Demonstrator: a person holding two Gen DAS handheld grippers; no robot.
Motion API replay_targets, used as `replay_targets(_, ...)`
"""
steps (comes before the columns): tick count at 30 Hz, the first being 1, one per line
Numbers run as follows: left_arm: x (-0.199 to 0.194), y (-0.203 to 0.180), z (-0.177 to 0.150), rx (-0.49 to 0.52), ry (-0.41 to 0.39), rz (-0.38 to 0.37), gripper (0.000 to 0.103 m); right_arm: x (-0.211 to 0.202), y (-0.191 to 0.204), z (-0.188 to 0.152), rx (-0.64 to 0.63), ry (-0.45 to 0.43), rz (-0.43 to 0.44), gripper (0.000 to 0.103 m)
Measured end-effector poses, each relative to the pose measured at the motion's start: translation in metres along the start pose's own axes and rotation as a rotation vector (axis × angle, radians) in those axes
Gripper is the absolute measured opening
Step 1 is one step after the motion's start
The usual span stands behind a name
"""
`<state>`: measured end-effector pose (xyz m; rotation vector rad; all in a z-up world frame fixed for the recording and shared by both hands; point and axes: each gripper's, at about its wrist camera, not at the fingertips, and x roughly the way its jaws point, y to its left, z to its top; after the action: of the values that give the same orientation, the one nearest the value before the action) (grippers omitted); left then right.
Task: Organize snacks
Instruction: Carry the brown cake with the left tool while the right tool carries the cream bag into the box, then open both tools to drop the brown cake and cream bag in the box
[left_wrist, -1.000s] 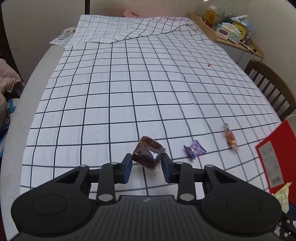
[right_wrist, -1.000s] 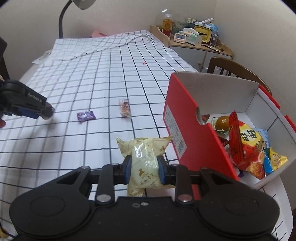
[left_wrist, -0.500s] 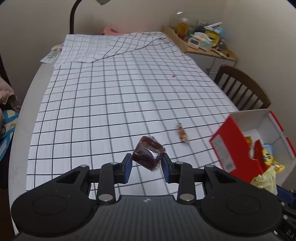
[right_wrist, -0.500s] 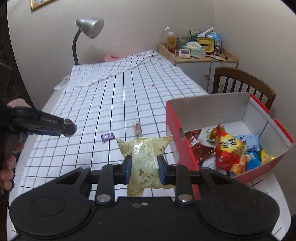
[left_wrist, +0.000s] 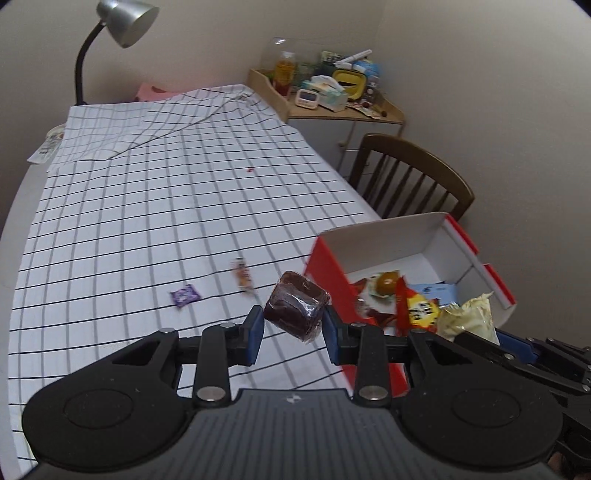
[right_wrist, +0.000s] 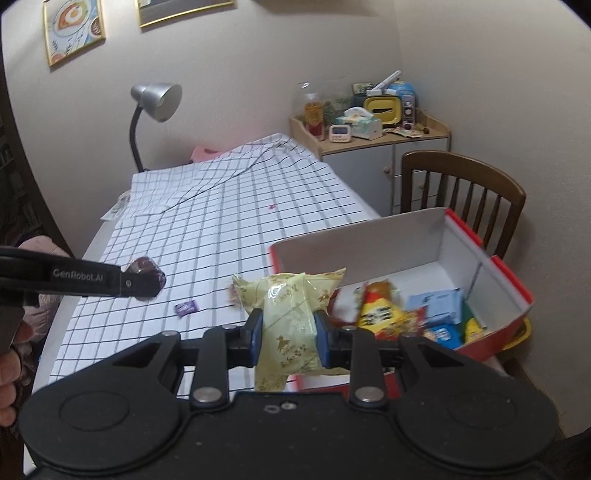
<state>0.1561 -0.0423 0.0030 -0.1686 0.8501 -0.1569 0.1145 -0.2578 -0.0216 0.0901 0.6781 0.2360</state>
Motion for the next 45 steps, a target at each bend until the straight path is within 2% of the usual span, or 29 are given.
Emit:
replay_targets(12, 0.039, -0.092, -0.006, 0.037, 0.053, -0.018, 0.033, -0.001, -0.084, 0.013, 0.019, -0.010, -0.034, 0.027)
replay_targets(21, 0.076, -0.131, -0.001, 0.043, 0.098, 0.015, 0.033, 0.014, -0.134, 0.016, 0.038, 0.029, -0.042, 0.027)
replay_targets(27, 0.103, -0.141, 0.012, 0.029, 0.135, 0.036, 0.033, 0.032, -0.154, 0.018, 0.008, 0.075, -0.039, 0.027)
replay_targets(32, 0.127, -0.141, 0.024, 0.028, 0.150, 0.083, 0.033, 0.049, -0.166, 0.022, 0.009, 0.115, -0.021, 0.028)
replay_targets(45, 0.182, -0.139, 0.028, 0.056, 0.227, 0.150, 0.033, 0.097, -0.163, 0.022, -0.049, 0.189, -0.046, 0.027)
